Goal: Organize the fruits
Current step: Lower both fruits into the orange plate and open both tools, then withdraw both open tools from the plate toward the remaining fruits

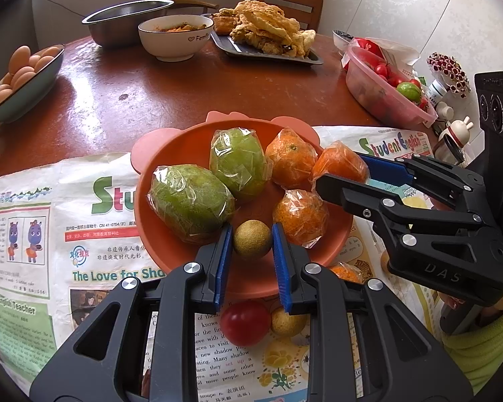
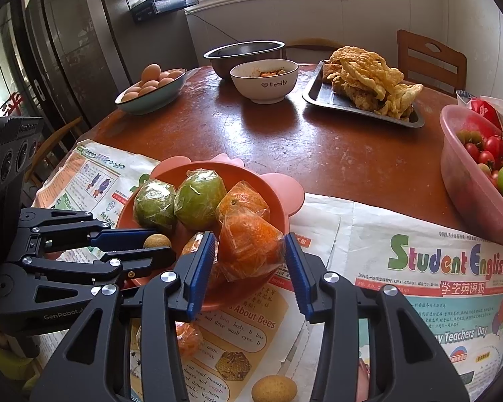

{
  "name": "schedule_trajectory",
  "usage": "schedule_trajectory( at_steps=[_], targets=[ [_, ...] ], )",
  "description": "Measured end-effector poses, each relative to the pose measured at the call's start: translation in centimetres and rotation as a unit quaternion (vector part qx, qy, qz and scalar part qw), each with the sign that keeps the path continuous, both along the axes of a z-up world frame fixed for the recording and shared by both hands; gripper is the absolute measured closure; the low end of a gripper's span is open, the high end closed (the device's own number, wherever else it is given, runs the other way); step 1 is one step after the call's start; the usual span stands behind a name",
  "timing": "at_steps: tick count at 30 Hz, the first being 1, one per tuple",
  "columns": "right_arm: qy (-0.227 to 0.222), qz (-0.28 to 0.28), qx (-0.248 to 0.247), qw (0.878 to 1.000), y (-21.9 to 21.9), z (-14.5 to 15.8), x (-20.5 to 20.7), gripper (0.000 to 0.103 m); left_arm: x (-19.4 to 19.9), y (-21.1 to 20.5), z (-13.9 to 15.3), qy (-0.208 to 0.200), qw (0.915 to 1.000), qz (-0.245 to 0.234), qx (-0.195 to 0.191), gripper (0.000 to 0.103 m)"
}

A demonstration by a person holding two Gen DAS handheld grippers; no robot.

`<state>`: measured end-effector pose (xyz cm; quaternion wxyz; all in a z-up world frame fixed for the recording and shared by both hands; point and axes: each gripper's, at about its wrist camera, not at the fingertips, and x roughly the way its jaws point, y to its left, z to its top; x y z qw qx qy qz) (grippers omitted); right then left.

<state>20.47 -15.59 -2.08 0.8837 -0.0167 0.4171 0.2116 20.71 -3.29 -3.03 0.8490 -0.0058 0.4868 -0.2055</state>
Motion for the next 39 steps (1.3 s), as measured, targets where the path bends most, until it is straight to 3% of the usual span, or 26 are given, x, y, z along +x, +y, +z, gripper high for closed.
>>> schedule_trajectory(
  at_steps=[10, 25, 31, 39],
  targets=[
    [-0.006, -0.01, 0.003, 1.0, -0.7, 0.5, -0.5, 0.047, -0.1, -0.1, 0.3, -0.006, 1.0, 0.001, 0.004, 0.086],
    [-0.022, -0.024, 0.006, 0.999, -1.8, 1.9, -2.1, 0.036, -1.0, 0.2, 1.5, -0.02, 0.9998, 0.002, 0.004, 0.082],
    [-0.029, -0.027, 0.002, 0.999, -1.7, 2.5, -2.7, 0.028, -1.6, 0.6, 2.4, -0.031, 0.9995, 0.005, 0.004, 0.074],
    [-0.04, -0.031, 0.001, 0.999, -1.7, 3.5, -3.4, 0.025, -2.3, 1.2, 3.6, -0.045, 0.9989, 0.014, 0.007, 0.061]
  ],
)
